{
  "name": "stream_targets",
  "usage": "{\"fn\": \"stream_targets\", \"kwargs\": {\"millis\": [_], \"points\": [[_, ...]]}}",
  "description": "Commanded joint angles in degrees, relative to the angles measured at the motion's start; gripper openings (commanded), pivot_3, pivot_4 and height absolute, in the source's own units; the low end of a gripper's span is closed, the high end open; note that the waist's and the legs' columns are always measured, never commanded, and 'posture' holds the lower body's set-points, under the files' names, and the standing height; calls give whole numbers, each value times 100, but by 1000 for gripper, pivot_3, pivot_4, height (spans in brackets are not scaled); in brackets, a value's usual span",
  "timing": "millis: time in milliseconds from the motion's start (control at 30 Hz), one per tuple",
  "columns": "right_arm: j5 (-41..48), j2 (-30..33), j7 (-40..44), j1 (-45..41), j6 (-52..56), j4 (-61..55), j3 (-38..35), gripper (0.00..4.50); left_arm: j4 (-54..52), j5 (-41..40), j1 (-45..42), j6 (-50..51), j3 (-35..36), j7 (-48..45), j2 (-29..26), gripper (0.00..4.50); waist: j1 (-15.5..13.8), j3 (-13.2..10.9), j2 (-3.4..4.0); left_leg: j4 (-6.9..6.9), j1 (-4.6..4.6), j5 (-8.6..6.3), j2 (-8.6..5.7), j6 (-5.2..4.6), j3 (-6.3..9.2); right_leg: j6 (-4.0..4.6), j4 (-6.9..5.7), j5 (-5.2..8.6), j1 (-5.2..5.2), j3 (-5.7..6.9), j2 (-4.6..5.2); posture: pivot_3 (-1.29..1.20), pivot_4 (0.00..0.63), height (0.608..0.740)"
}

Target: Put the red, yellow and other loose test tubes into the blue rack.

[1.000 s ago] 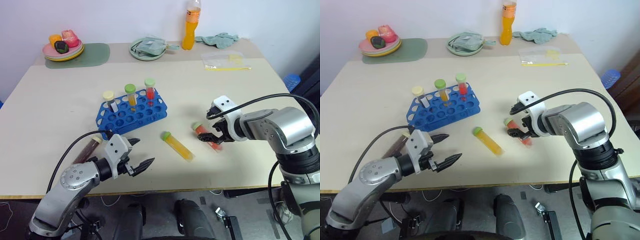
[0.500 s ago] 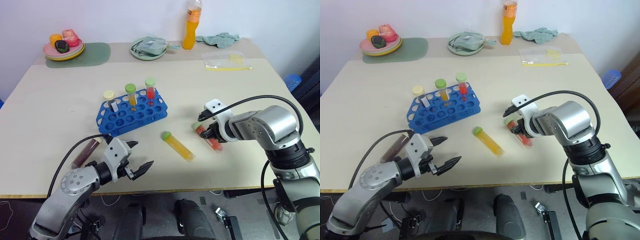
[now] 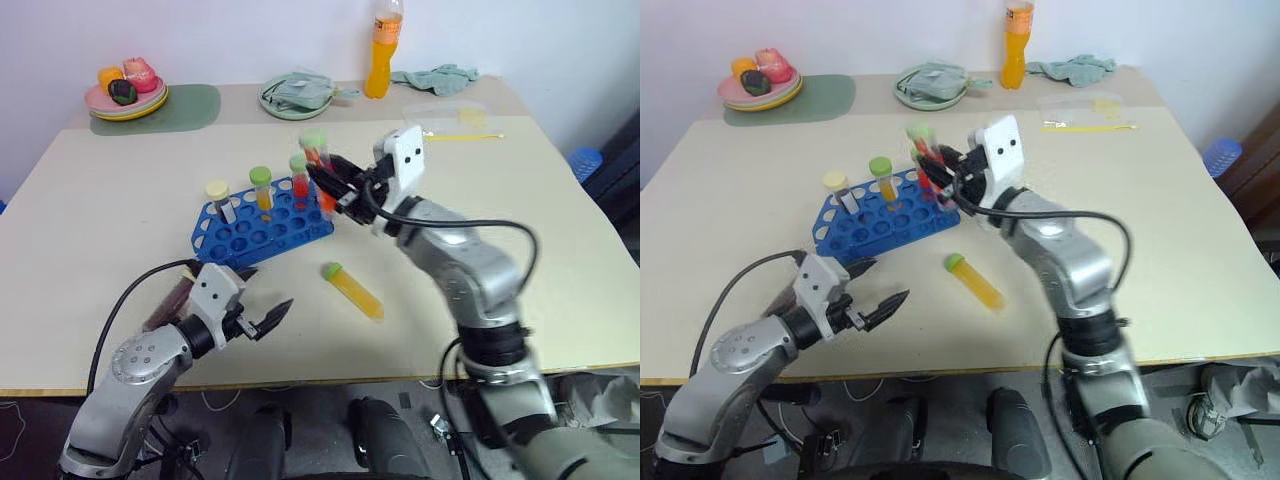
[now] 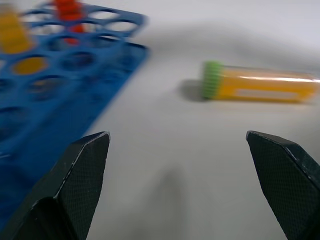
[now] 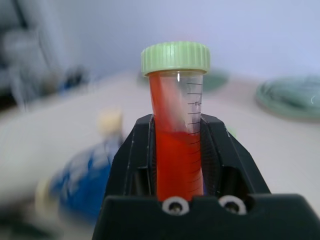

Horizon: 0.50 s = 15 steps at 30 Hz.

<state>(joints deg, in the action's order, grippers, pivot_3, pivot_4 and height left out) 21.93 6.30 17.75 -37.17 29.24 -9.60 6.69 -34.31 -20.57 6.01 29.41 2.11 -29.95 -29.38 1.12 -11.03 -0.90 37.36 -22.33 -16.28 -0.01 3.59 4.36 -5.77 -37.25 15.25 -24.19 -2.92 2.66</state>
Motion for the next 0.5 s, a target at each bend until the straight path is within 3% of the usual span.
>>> {"fn": "stream_targets", "kwargs": {"millis": [33,200,500], "points": [[-541,-459,-93,22,-1441,825,106,704,-98,-51,-4,-143,237,47,20,4500,5,0,0,0,0,0,-1,0,-1,0,1,0,0,0,2,0,150,740],[-864,-850,-106,41,-2416,1727,68,704,-269,-102,113,-113,347,67,31,4500,14,-1,2,-7,0,1,-1,3,-1,1,-1,0,-7,-1,1,0,150,740],[-1070,-1145,-68,-91,-3149,2671,-39,704,-355,-145,109,-73,402,122,-1,4500,51,-1,3,-7,1,4,0,7,0,3,-8,-1,-10,-1,-1,0,150,740]]}}
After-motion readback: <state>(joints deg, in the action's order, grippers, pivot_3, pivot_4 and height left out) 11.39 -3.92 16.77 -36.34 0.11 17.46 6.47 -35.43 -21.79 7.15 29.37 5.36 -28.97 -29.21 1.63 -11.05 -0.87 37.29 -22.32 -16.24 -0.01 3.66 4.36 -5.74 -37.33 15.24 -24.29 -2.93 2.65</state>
